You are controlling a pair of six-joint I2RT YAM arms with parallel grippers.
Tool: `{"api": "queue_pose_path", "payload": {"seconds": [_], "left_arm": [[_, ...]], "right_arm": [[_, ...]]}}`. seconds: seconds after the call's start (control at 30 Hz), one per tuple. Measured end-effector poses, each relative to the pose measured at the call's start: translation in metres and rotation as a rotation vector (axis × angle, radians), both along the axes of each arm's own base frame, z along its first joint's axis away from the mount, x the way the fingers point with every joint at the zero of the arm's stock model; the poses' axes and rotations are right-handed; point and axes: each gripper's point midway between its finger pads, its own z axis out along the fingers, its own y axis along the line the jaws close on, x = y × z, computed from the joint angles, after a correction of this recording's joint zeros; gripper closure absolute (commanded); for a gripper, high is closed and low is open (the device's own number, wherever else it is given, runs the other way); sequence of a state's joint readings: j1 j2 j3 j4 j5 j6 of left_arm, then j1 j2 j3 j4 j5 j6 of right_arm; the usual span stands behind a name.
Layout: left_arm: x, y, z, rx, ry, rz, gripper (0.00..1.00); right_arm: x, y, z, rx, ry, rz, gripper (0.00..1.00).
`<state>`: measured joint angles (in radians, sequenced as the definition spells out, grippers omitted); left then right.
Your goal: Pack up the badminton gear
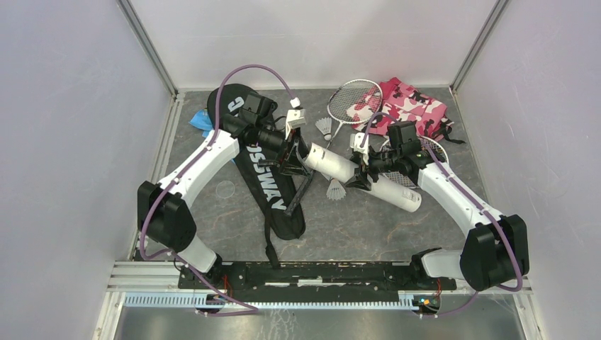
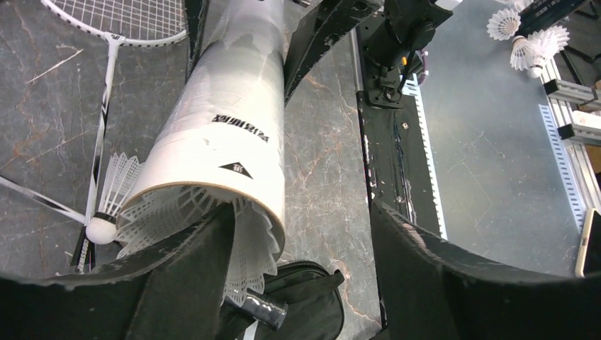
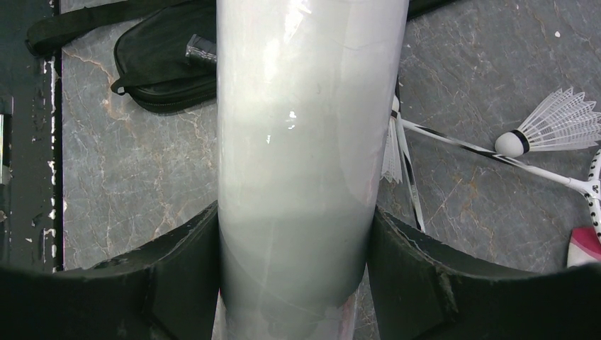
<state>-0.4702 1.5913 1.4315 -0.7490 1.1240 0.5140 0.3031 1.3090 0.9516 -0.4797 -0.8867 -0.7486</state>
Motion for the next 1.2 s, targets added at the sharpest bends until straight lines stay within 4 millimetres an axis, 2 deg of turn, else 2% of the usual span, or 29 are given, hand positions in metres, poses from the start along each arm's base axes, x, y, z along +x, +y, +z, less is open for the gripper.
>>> {"api": "queue_pose_path", "payload": {"seconds": [0.1, 0.57, 0.67, 0.87, 1.03, 1.2], "left_arm": [[-0.004, -0.002, 0.001, -0.01, 0.002, -0.018, 0.15], [-0.018, -0.007, 0.013, -0.087, 0.033, -0.092, 0.14], [-0.019, -0.007, 0.014, -0.094, 0.04, -0.099, 0.1], [-0.017, -0.009, 0.011, -0.089, 0.033, -0.098, 0.0], [-0.009, -0.009, 0.008, -0.069, -0.015, -0.073, 0.0], [-0.001, -0.006, 0.013, -0.043, -0.088, -0.029, 0.0]], "right_arm": [[0.0, 0.0, 0.0, 0.002, 0.008, -0.005, 0.6], [0.0, 0.006, 0.009, 0.056, 0.032, -0.006, 0.6], [0.0, 0.009, 0.013, 0.075, 0.04, -0.007, 0.6], [0.003, 0.005, 0.015, 0.084, 0.048, -0.028, 0.6], [0.008, -0.004, 0.016, 0.09, 0.043, -0.052, 0.6], [0.011, -0.01, 0.014, 0.081, 0.034, -0.062, 0.59]]}}
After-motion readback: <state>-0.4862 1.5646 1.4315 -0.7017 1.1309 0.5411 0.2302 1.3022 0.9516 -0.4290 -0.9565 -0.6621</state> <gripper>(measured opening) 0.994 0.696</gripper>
